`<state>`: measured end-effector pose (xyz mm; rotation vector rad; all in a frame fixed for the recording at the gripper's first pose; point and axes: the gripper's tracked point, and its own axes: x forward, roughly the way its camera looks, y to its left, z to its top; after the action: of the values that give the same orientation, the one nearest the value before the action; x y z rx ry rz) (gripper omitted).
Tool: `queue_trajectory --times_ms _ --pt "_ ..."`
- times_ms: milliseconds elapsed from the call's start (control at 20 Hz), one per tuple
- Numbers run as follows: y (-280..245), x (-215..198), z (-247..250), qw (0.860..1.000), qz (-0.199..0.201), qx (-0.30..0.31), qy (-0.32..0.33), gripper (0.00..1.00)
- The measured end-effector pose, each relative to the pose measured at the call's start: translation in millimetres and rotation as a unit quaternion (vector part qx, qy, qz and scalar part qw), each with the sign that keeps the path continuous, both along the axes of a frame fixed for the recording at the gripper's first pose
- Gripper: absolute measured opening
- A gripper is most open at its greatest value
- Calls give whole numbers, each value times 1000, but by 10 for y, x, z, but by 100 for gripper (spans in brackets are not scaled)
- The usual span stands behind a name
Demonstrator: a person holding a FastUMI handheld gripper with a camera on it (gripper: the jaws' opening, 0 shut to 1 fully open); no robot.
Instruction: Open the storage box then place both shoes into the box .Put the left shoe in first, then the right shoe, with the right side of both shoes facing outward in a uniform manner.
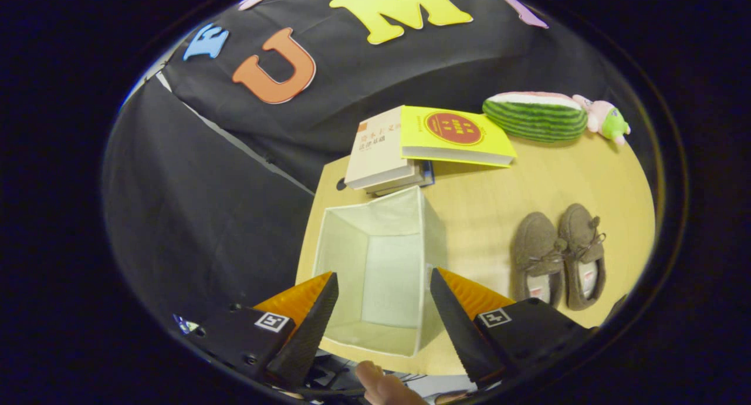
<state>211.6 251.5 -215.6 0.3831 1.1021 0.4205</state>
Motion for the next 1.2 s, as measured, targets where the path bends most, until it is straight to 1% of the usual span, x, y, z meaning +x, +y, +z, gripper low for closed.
queue_trajectory --times_ms 100,250,450,650,900,1050,1150,1200 --pt "-247 -10 -93 999 3 -36 -9 100" --pt "-577 -30 -267 997 -8 -82 -7 100" --pt "-912 -125 -619 992 -7 -122 20 100" --pt "-1348 -117 -1019 984 -26 -169 47 100" --pt "-1758 -170 -1346 975 -48 -200 79 100" --pt "-1769 -190 -1545 976 -56 -186 103 100" --pt "-1840 -258 -1651 973 -56 -184 126 96" --pt "-1840 -330 -1733 970 -59 -182 148 84"
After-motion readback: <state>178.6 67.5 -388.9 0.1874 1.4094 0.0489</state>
